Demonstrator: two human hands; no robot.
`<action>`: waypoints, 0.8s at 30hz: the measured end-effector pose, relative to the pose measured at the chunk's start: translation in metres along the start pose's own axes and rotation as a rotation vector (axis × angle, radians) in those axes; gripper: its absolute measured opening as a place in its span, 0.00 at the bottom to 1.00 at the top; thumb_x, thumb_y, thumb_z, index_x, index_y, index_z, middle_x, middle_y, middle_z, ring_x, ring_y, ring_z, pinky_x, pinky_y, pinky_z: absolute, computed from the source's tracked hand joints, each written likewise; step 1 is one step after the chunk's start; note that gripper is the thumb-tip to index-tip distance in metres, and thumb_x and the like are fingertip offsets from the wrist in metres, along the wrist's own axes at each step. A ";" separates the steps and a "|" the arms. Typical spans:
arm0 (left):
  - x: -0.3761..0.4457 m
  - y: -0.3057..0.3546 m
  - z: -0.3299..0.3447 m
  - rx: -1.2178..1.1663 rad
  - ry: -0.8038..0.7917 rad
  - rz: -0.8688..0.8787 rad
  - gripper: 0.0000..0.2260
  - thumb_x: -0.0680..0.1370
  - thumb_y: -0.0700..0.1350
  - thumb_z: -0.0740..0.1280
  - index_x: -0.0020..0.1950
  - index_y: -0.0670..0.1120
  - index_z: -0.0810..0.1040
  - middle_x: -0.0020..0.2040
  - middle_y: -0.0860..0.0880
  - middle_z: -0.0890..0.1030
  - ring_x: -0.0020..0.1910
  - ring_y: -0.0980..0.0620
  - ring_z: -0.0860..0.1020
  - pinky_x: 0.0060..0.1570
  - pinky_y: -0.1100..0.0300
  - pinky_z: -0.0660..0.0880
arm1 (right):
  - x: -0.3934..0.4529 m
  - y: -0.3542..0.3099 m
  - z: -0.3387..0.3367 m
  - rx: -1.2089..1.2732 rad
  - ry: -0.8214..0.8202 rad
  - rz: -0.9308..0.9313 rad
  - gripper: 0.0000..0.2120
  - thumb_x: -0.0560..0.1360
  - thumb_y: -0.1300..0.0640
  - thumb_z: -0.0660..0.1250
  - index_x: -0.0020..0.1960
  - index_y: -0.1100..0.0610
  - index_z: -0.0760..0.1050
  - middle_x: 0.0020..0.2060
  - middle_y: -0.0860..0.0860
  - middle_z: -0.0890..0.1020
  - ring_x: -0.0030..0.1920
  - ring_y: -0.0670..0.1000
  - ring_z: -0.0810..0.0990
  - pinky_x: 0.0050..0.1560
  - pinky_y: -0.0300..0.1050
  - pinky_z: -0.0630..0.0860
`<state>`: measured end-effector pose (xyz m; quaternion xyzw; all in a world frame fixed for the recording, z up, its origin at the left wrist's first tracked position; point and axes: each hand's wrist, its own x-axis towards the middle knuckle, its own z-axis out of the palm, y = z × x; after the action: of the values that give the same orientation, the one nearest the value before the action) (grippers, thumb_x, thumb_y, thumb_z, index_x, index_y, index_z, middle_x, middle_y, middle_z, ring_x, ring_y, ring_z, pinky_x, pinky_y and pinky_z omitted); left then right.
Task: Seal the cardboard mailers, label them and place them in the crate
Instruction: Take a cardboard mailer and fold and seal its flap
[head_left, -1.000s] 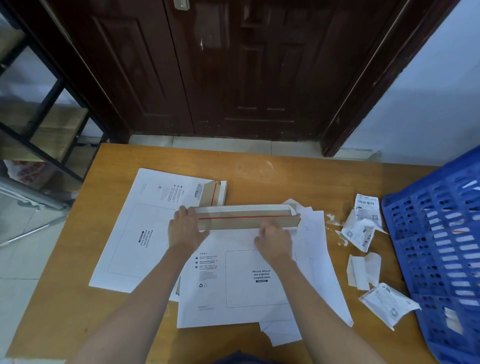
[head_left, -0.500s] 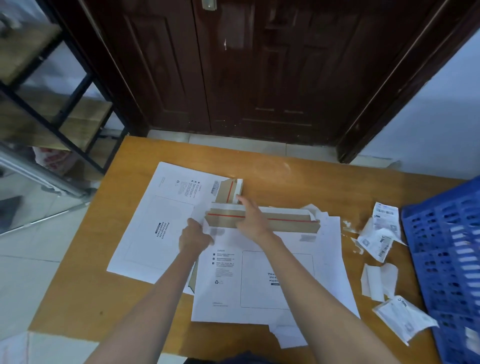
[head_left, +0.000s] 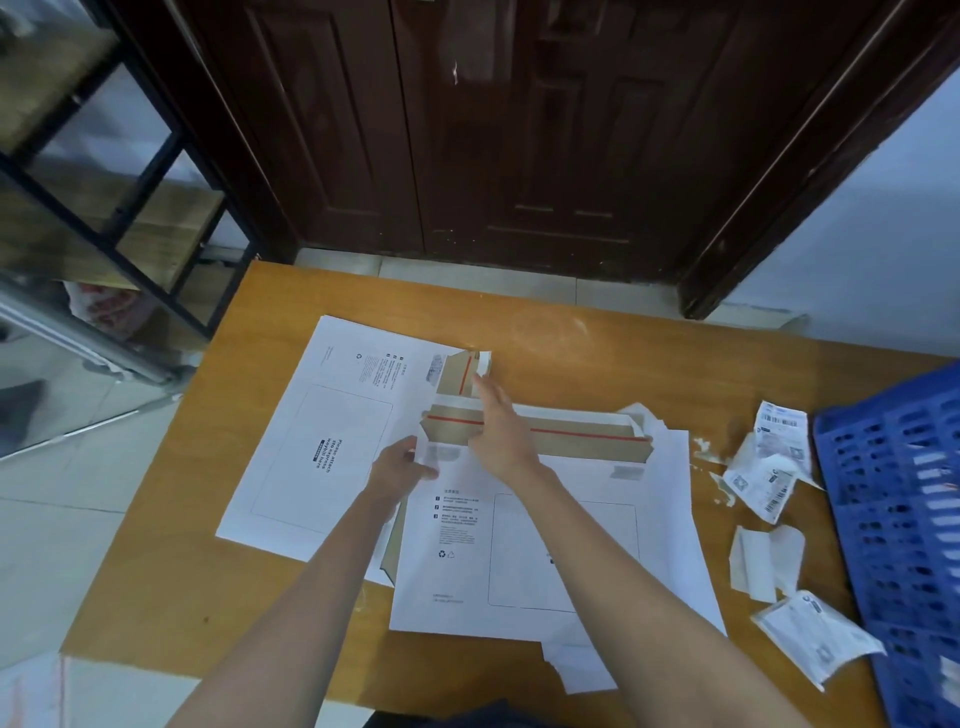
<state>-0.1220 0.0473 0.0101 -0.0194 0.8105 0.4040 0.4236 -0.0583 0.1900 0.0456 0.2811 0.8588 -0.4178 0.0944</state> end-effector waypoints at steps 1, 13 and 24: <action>-0.001 -0.001 0.000 -0.005 -0.003 -0.002 0.09 0.69 0.35 0.70 0.47 0.44 0.77 0.41 0.46 0.74 0.36 0.49 0.68 0.33 0.60 0.61 | 0.005 -0.003 -0.002 0.019 -0.053 0.052 0.36 0.73 0.70 0.57 0.78 0.51 0.52 0.76 0.48 0.56 0.68 0.55 0.69 0.59 0.48 0.72; 0.000 -0.006 0.004 -0.027 0.066 -0.029 0.12 0.71 0.32 0.68 0.50 0.46 0.78 0.45 0.46 0.80 0.46 0.46 0.75 0.47 0.58 0.69 | -0.042 0.019 0.043 0.051 0.009 -0.097 0.22 0.73 0.72 0.56 0.64 0.63 0.73 0.61 0.51 0.68 0.58 0.52 0.75 0.59 0.43 0.73; 0.002 -0.005 0.014 0.027 0.224 -0.072 0.13 0.71 0.51 0.74 0.33 0.45 0.75 0.31 0.48 0.75 0.31 0.49 0.71 0.33 0.60 0.66 | -0.049 0.026 0.050 -0.509 -0.183 -0.153 0.35 0.73 0.63 0.61 0.77 0.57 0.51 0.73 0.51 0.57 0.70 0.55 0.58 0.66 0.47 0.65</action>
<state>-0.1124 0.0544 0.0012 -0.0878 0.8571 0.3727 0.3446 -0.0067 0.1447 0.0163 0.1438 0.9426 -0.2185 0.2075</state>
